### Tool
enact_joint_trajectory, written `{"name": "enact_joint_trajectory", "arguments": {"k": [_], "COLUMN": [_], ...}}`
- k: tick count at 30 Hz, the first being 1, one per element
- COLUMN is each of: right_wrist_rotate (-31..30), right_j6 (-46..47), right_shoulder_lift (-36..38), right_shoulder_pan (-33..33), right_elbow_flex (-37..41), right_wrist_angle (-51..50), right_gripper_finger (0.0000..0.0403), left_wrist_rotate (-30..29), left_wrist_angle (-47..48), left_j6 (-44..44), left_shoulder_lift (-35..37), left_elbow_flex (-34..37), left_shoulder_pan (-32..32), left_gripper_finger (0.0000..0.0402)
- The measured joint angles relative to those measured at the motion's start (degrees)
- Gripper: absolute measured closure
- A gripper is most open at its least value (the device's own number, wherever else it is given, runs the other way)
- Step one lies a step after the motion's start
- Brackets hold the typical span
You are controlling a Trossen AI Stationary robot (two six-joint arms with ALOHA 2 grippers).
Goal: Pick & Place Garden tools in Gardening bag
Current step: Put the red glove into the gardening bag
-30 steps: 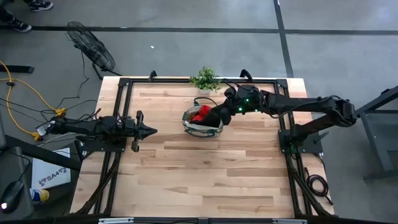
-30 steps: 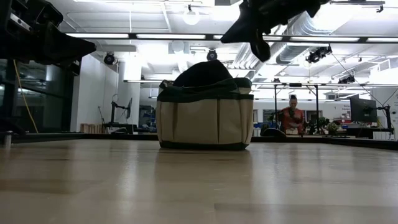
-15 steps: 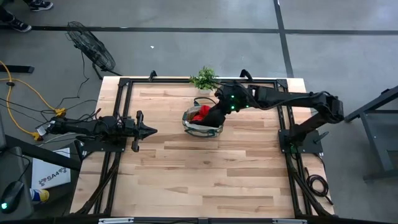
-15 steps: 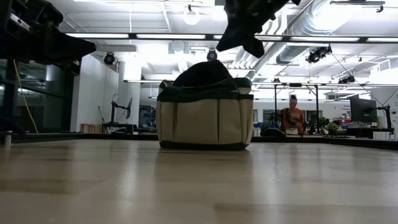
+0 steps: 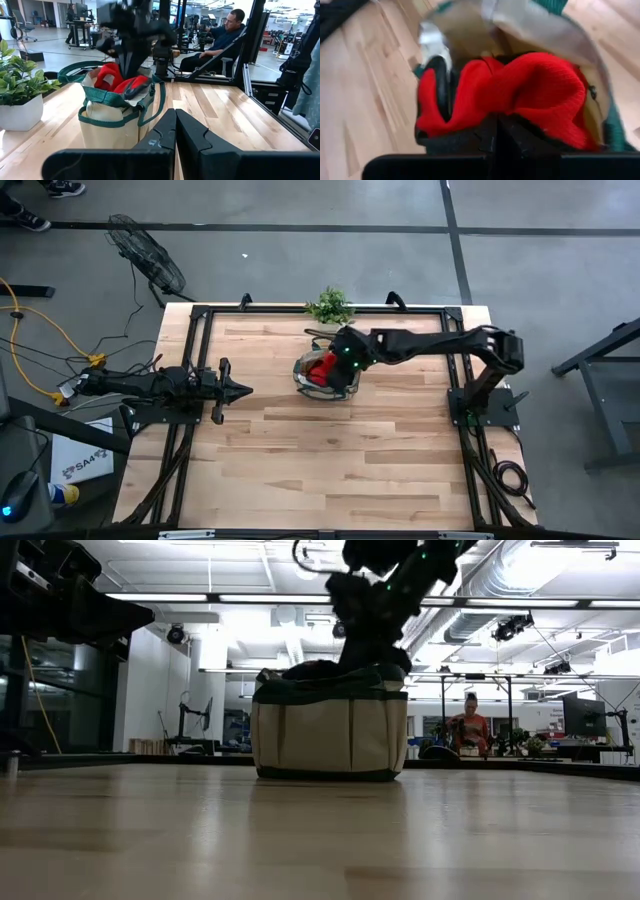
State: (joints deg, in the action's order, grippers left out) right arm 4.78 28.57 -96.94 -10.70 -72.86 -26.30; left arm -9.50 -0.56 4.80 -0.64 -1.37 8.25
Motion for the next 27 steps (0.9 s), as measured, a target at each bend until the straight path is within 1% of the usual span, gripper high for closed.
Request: {"name": "enact_joint_trajectory", "arguments": {"k": [6,9,16,21,27], "right_wrist_rotate": [-0.5,-2.1,-4.1,-4.8,-7.3], "right_j6": [0.4,2.0,8.7,10.6,10.9], "right_shoulder_lift": [-3.4,-5.0,-8.2,-7.9,-4.8], "right_shoulder_pan": [0.0,0.0,-0.2,-0.2,-0.2], "right_elbow_flex": [0.0,0.0,0.0,0.0,0.0], "right_wrist_angle": [0.9,1.4,1.7,2.5,2.6], "right_gripper_finger": [0.0399,0.0399,0.0399,0.0399,0.0399], "left_wrist_rotate": [0.0,0.0,0.0,0.0,0.0], "left_wrist_angle": [0.0,0.0,0.0,0.0,0.0], "left_j6": [0.0,0.0,0.0,0.0,0.0], "left_shoulder_lift": [0.0,0.0,0.0,0.0,0.0], "left_elbow_flex": [0.0,0.0,0.0,0.0,0.0], "left_shoulder_pan": [0.0,0.0,0.0,0.0,0.0], "left_gripper_finger": [0.0402,0.0402,0.0402,0.0402,0.0402]}}
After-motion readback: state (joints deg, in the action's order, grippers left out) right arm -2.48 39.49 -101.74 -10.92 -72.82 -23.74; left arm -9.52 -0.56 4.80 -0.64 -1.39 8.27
